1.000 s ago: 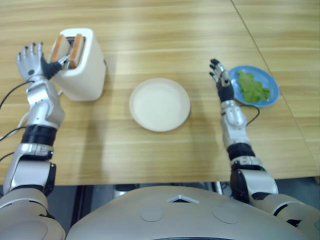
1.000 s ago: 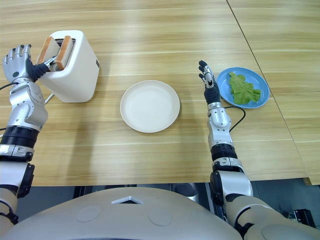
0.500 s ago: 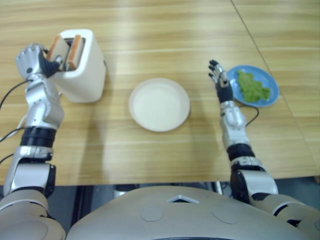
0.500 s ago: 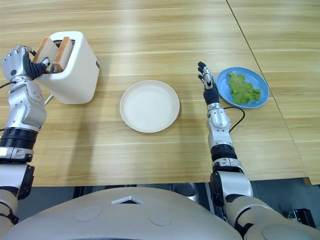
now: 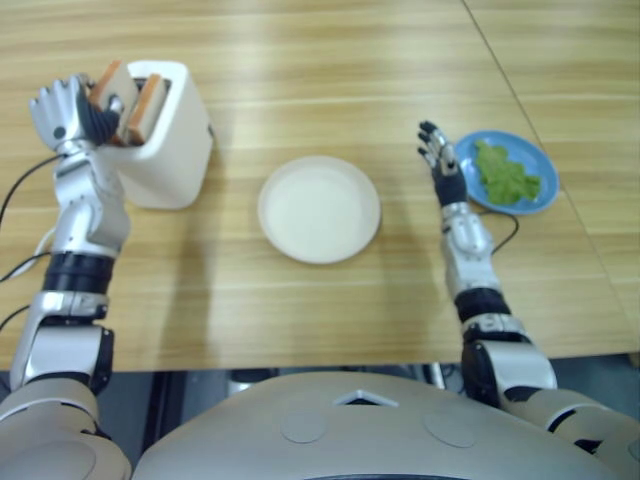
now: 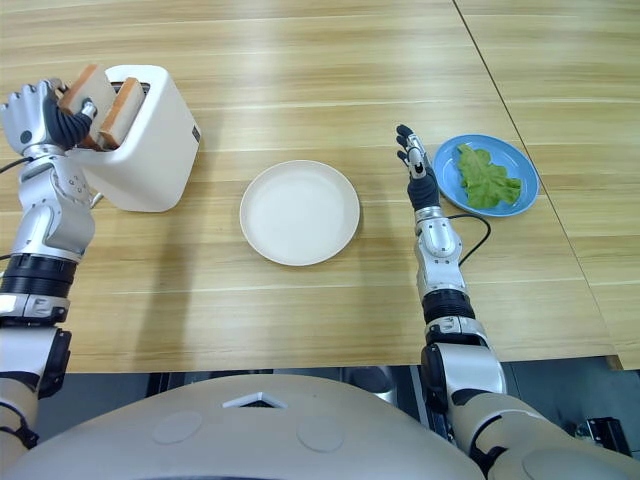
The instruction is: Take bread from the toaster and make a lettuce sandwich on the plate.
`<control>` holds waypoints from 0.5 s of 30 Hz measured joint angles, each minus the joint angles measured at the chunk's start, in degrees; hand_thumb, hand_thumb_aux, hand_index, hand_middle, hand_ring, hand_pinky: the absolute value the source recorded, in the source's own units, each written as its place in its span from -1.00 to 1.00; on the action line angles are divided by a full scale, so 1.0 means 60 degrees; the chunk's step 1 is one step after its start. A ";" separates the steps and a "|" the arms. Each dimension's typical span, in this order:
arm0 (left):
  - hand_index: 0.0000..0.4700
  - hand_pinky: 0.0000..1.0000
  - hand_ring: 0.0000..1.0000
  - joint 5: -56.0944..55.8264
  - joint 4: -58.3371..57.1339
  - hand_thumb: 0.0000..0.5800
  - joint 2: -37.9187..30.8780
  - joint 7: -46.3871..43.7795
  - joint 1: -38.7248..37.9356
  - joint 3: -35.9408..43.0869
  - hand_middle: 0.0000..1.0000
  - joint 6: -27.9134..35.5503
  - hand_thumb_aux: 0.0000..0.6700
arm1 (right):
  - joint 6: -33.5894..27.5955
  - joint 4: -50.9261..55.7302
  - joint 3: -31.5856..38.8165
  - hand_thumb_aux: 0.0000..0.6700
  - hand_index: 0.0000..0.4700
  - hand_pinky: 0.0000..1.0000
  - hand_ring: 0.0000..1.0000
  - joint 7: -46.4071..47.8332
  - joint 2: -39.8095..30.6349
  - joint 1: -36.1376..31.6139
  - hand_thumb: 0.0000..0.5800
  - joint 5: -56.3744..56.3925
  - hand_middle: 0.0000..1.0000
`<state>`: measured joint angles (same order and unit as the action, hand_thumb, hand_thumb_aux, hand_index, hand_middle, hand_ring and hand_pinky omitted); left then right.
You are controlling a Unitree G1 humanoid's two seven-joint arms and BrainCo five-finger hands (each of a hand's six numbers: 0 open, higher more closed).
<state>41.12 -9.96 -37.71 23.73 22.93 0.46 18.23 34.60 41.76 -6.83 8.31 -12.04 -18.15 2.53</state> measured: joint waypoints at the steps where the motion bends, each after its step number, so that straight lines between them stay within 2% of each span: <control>1: 0.96 1.00 1.00 -0.0026 0.0396 1.00 0.0009 0.0257 -0.0047 -0.0195 1.00 -0.0183 1.00 | -0.0008 -0.0004 0.0006 -1.00 -1.00 -1.00 -1.00 0.0000 0.0002 -0.0007 -1.00 0.0000 -1.00; 5: 0.96 1.00 1.00 -0.0598 0.3066 1.00 0.0405 0.1393 -0.0628 -0.1642 1.00 -0.1591 1.00 | -0.0031 -0.0009 -0.0003 -1.00 -1.00 -1.00 -1.00 -0.0003 -0.0004 0.0000 -1.00 0.0000 -1.00; 9: 0.96 1.00 1.00 -0.1991 0.4371 1.00 0.0832 0.1150 -0.0558 -0.2445 1.00 -0.2908 1.00 | -0.0037 -0.0019 0.0002 -1.00 -1.00 -1.00 -1.00 -0.0010 -0.0001 -0.0001 -1.00 -0.0001 -1.00; 11: 0.96 1.00 1.00 -0.3488 0.4373 1.00 0.1366 0.0090 -0.0254 -0.2349 1.00 -0.3417 1.00 | -0.0044 -0.0021 0.0002 -1.00 -1.00 -1.00 -1.00 -0.0022 0.0007 0.0000 -1.00 -0.0001 -1.00; 15: 0.96 1.00 1.00 -0.6216 0.3953 1.00 0.2536 -0.2184 0.0011 -0.1710 1.00 -0.3505 1.00 | -0.0054 -0.0018 0.0033 -1.00 -1.00 -1.00 -1.00 -0.0036 0.0060 -0.0023 -1.00 -0.0004 -1.00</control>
<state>3.83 13.76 -22.49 10.63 23.00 -9.80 -2.80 34.27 41.65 -6.63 8.10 -11.68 -18.29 2.51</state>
